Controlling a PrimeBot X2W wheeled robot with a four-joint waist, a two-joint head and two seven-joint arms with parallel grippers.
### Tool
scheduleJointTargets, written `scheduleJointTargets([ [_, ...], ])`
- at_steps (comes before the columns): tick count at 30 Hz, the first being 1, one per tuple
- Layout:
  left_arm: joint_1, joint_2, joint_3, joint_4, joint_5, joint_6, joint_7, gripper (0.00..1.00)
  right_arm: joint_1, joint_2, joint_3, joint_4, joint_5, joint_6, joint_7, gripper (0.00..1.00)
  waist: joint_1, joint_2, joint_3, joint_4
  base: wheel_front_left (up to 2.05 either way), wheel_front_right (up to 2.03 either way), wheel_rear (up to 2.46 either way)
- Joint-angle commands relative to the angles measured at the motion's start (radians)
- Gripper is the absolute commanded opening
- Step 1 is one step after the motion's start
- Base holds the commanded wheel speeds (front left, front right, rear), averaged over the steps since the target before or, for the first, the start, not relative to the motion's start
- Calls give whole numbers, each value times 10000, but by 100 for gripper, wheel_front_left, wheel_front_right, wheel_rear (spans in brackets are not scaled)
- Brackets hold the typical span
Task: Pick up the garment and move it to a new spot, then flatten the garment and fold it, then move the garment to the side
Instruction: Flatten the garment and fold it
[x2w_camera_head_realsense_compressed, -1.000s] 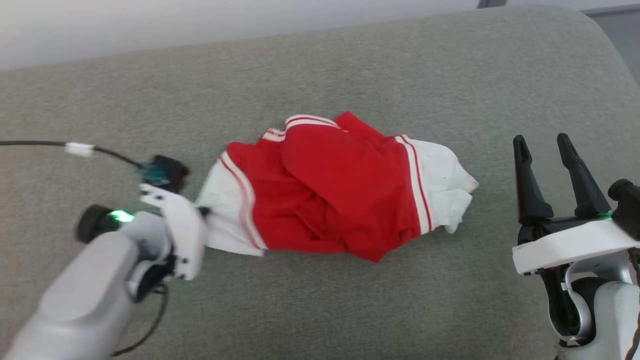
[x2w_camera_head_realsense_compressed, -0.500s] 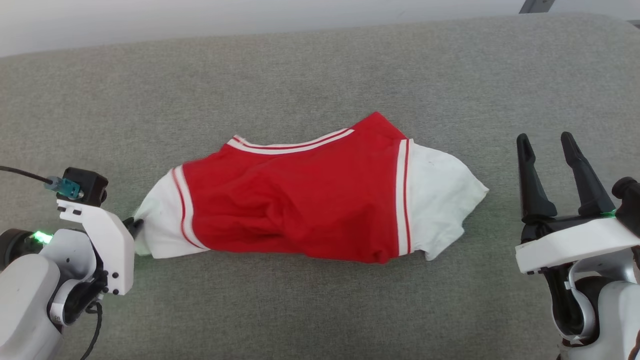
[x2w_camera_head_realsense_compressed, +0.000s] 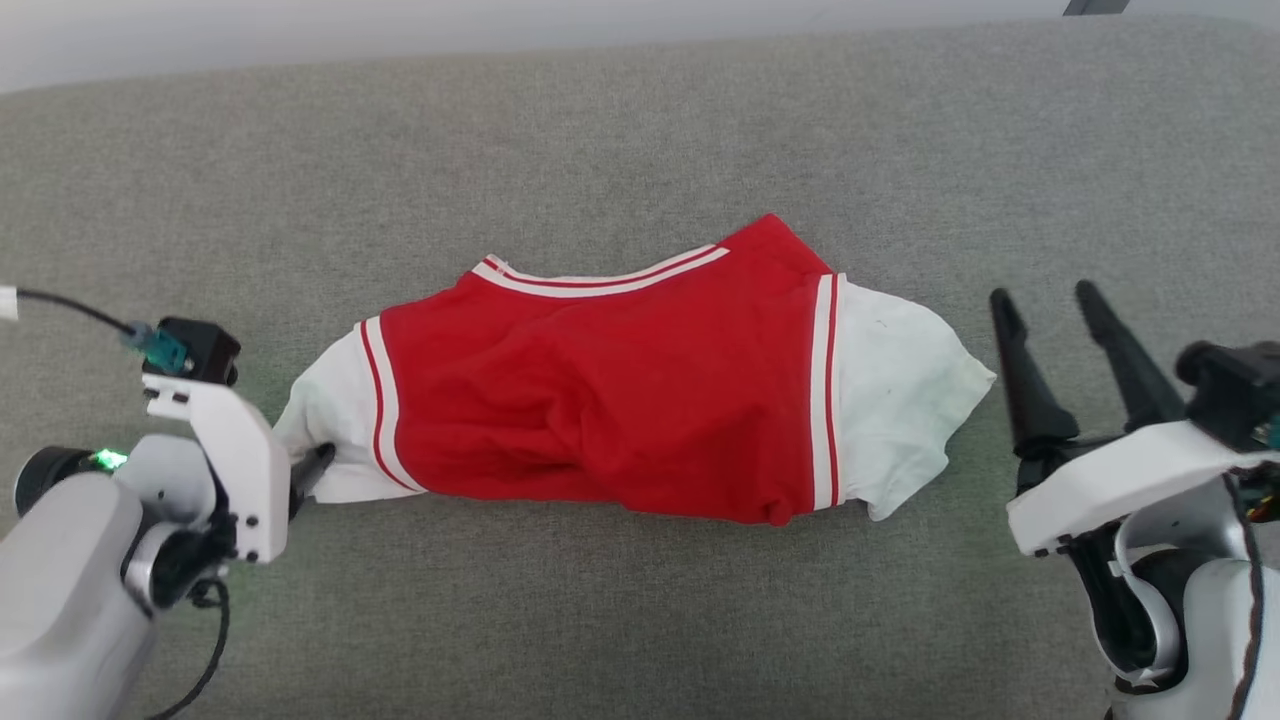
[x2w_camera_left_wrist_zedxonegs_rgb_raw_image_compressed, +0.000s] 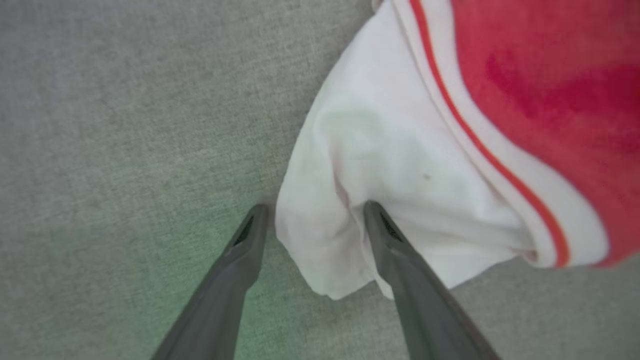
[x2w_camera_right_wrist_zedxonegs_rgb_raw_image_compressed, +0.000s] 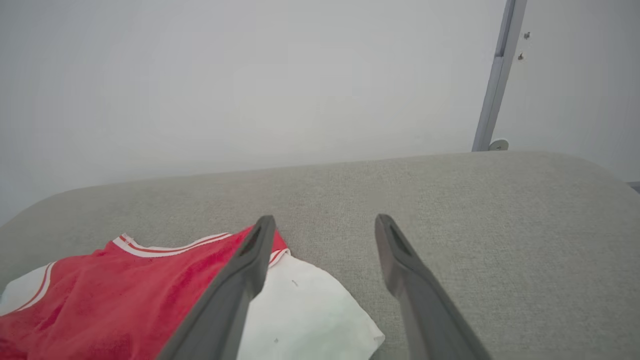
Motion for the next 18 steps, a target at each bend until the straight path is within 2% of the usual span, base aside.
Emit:
scheduleJointTargets([
  [1, -84, -253, -195, 348, -105, -126, 217, 100, -98, -103, 67, 82, 82, 1, 346, 100, 0, 0, 67, -11, 0, 0, 0],
  [2, -141, -381, -241, 589, -234, -168, 412, 100, -142, -141, 86, 160, 140, 1, 628, 100, 0, 0, 96, -17, 0, 0, 0],
  [3, -154, -507, -343, 781, -284, -274, 654, 31, -209, -247, 160, 248, 140, 1, 908, 100, 0, 0, 119, -21, 0, 0, 0],
  [4, -201, -579, -415, 918, -339, -348, 791, 0, -304, -331, 197, 343, 185, 1, 1164, 100, 0, 0, 147, -23, 0, 0, 0],
  [9, -521, -806, -519, 1263, -511, -566, 883, 0, -745, -709, 309, 897, 417, 1, 2167, 100, 0, 0, 278, 63, 0, 0, 0],
  [18, -1222, -1291, -827, 1572, -578, -753, 534, 0, -1673, -1887, 749, 2333, 878, 1, 4312, 100, 0, 0, 740, 653, 0, 0, 0],
])
